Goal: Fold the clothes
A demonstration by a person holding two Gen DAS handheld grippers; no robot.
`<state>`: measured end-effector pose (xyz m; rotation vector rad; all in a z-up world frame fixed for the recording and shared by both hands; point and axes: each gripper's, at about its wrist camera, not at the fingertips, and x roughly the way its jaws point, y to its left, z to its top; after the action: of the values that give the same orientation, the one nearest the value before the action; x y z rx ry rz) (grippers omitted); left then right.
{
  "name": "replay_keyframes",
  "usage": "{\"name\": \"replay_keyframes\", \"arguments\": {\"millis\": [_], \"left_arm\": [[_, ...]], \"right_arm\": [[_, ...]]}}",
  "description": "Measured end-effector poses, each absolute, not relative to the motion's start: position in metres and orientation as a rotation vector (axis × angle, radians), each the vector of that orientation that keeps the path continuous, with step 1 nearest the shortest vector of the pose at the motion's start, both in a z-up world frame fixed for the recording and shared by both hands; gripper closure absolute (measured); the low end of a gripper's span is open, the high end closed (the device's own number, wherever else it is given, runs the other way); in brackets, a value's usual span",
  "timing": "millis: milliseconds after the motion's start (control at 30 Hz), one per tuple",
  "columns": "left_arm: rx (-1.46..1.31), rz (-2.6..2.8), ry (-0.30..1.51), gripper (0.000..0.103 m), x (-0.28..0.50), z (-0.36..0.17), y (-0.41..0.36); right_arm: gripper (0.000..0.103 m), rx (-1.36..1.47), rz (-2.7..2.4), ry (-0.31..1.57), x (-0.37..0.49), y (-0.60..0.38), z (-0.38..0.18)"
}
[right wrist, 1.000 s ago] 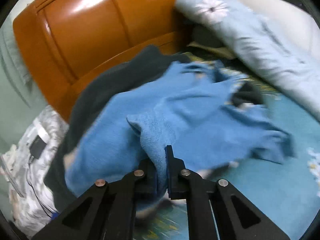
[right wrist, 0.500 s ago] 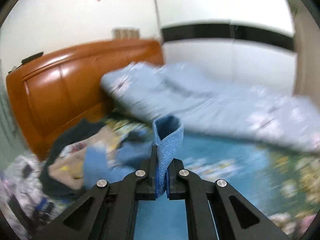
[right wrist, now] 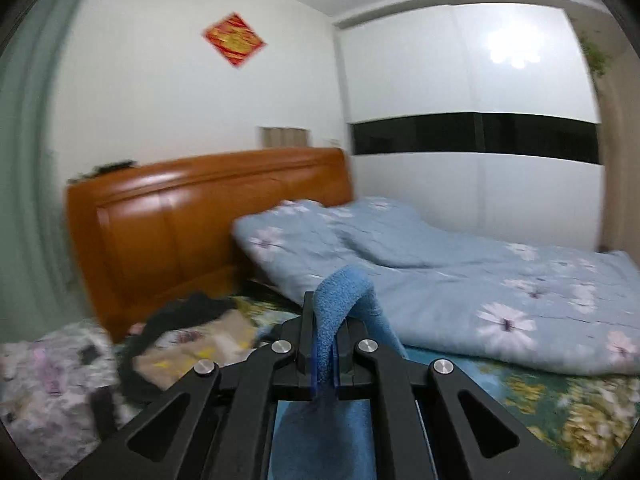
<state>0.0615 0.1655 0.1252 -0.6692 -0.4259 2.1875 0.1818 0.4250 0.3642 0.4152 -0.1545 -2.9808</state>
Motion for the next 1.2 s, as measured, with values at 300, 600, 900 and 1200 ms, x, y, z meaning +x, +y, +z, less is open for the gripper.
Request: {"name": "replay_keyframes", "arguments": {"millis": [300, 600, 900, 1200], "left_arm": [[-0.721, 2.079, -0.293, 0.000, 0.067, 0.108, 0.202], [-0.950, 1.979, -0.110, 0.000, 0.063, 0.056, 0.265], [-0.994, 1.971, 0.155, 0.000, 0.051, 0.026, 0.338], [-1.001, 1.951, 0.220, 0.039, 0.050, 0.018, 0.374]], "right_arm": [[0.098, 0.400, -2.890, -0.299, 0.195, 0.465, 0.321], [0.097, 1.148, -2.945, -0.806, 0.149, 0.573, 0.102], [0.053, 1.204, -2.911, -1.046, 0.200, 0.610, 0.037], [0.051, 1.331, -2.858, -1.147, 0.254, 0.583, -0.031]]}}
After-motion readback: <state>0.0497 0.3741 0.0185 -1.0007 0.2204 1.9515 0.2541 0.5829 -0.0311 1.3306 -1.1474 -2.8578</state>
